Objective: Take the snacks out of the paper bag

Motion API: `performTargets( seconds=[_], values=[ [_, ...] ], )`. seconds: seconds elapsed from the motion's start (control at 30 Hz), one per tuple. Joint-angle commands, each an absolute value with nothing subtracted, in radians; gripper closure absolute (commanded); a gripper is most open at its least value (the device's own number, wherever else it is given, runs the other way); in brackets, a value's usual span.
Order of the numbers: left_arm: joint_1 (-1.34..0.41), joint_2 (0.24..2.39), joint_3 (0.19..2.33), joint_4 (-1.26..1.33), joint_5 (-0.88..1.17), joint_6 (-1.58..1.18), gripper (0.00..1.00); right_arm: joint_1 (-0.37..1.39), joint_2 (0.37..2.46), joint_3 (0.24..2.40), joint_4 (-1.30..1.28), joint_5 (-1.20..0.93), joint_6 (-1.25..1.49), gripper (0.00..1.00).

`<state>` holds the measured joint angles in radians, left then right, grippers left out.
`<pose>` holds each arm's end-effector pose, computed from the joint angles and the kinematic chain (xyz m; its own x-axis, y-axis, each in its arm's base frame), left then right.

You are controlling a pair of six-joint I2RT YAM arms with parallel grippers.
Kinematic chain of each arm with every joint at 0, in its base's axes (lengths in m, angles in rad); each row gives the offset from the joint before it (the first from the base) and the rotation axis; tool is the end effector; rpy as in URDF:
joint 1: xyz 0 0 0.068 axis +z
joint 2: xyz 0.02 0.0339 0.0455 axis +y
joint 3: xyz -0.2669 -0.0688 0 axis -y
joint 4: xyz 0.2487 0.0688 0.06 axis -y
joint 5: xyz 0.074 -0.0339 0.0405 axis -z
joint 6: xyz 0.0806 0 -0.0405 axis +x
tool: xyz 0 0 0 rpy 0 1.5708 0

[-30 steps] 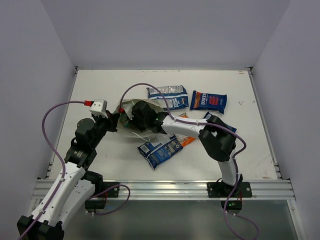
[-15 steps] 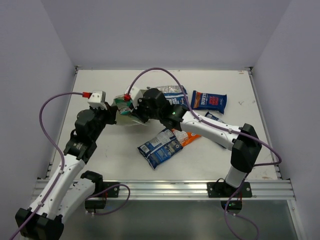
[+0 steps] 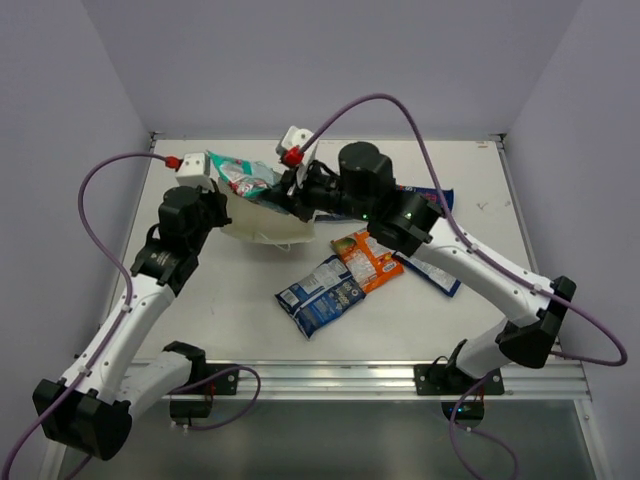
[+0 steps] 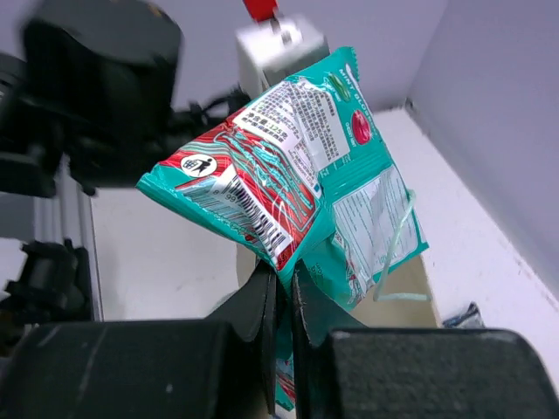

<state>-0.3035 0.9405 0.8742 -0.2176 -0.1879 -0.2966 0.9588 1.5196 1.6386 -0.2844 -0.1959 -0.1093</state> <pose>0.2544 -0.0639 0.3296 -0.2914 -0.2096 -0.9333 0.0390 0.9723 -0.2305 0.2153 0.3341 0.4440 0.0056 -0.1783 -0.9840 -0.9180 0.3892 -0.0757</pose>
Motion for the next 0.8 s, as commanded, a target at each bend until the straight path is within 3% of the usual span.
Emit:
performTargets(
  seconds=[0.0,0.17,0.47,0.6,0.77],
  values=[
    [-0.305,0.982,0.960,-0.282,-0.244,-0.333,1.00,0.937,1.447,1.739,-0.210,-0.304,-0.069,1.00],
    [-0.275,1.072,1.058,-0.389,-0.311,-0.339,1.00,0.905,1.344,1.712,-0.167,-0.365,-0.031,1.00],
    [-0.111,1.207,1.389,-0.629,-0.365,-0.258,1.00,0.813,1.198,1.488,-0.167,-0.120,-0.086,1.00],
    [-0.002,1.258,1.469,-0.658,-0.365,-0.271,1.00,0.807,1.232,1.395,-0.192,0.026,-0.127,1.00],
    [0.123,1.328,1.509,-0.644,-0.255,-0.308,1.00,0.813,1.388,1.295,-0.166,0.018,-0.112,1.00]
  ],
)
